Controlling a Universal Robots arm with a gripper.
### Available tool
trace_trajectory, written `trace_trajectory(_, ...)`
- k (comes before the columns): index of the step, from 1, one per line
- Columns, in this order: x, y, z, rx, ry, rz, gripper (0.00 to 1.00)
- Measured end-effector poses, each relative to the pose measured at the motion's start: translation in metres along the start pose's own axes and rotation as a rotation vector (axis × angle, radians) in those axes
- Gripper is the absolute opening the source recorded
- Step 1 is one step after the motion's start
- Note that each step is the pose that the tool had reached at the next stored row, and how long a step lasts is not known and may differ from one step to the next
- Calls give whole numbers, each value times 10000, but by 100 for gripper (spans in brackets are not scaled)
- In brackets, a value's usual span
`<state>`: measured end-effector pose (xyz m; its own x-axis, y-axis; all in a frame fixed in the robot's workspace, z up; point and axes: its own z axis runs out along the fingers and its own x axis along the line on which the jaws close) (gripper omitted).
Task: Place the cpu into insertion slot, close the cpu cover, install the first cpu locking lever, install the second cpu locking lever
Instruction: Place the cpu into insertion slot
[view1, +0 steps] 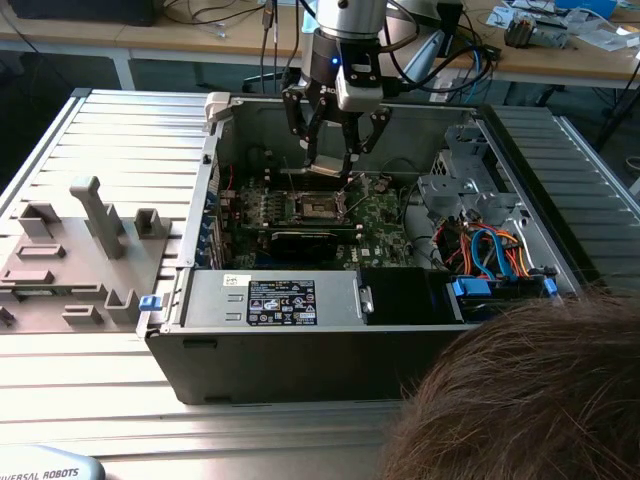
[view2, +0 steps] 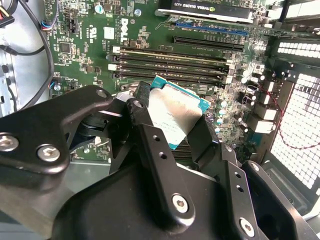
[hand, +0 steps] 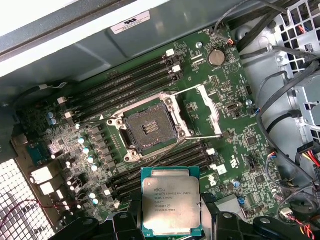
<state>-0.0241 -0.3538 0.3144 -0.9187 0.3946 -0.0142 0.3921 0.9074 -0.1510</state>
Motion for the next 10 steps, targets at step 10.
trace_trajectory(10, 0, 0, 0, 17, 7, 91, 55)
